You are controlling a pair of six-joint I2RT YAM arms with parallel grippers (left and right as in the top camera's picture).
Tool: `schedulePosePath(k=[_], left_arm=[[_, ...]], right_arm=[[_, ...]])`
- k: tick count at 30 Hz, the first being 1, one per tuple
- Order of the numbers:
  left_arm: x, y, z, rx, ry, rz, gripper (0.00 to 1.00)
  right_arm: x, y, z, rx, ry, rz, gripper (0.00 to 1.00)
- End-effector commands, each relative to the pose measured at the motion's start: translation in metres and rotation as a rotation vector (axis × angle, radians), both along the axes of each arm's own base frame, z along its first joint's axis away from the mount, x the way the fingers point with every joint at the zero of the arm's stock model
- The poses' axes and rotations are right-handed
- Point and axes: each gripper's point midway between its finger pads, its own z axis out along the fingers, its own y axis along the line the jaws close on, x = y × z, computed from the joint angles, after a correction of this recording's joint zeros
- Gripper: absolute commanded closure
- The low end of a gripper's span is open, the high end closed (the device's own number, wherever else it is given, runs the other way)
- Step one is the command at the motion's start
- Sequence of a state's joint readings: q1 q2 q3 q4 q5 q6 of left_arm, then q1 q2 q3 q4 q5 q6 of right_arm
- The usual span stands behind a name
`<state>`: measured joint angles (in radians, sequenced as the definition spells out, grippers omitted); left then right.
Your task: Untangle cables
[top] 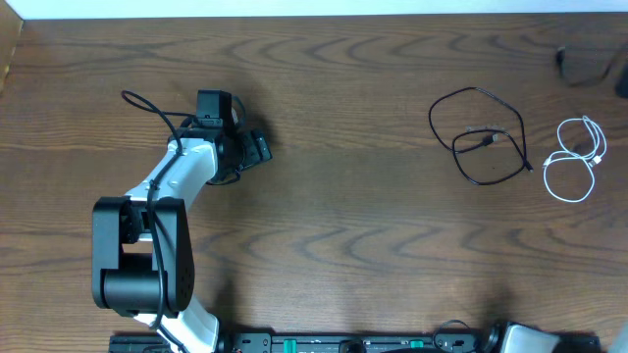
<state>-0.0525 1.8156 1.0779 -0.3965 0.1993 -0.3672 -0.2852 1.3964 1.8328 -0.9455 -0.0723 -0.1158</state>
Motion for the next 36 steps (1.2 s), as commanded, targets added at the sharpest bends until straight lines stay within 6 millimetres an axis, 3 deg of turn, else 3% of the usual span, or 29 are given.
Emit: schedulePosePath(k=[1,5,10,16,18,21,29,36], left_arm=[[0.004,0.004,0.008,0.013,-0.022,0.013,0.1],[0.003,0.004,0.008,0.013,-0.018,0.013,0.1],[0.003,0.004,0.008,0.013,-0.018,0.012,0.1],[0.003,0.004,0.008,0.013,-0.018,0.013,0.1],[0.003,0.004,0.008,0.013,-0.018,0.012,0.23],[0.003,0.004,0.008,0.013,-0.018,0.012,0.28],[0.003,0.004,0.008,0.013,-0.018,0.012,0.28],[0.003,0.004,0.008,0.013,-0.019,0.012,0.27]], right_arm=[[-0.003,0.04,0.03,-0.234,-0.066,0.205,0.99],[-0.004,0.071,0.047,-0.281,-0.131,0.295,0.99],[0.006,0.083,0.034,-0.246,-0.11,0.361,0.99],[0.009,0.133,0.032,-0.113,-0.16,0.633,0.99],[0.007,0.148,0.033,-0.07,-0.178,0.719,0.99],[0.005,0.163,0.031,-0.015,-0.185,0.81,0.99],[0.027,0.167,0.014,0.071,-0.154,0.828,0.99],[0.044,0.172,0.021,0.276,-0.158,0.745,0.99]])
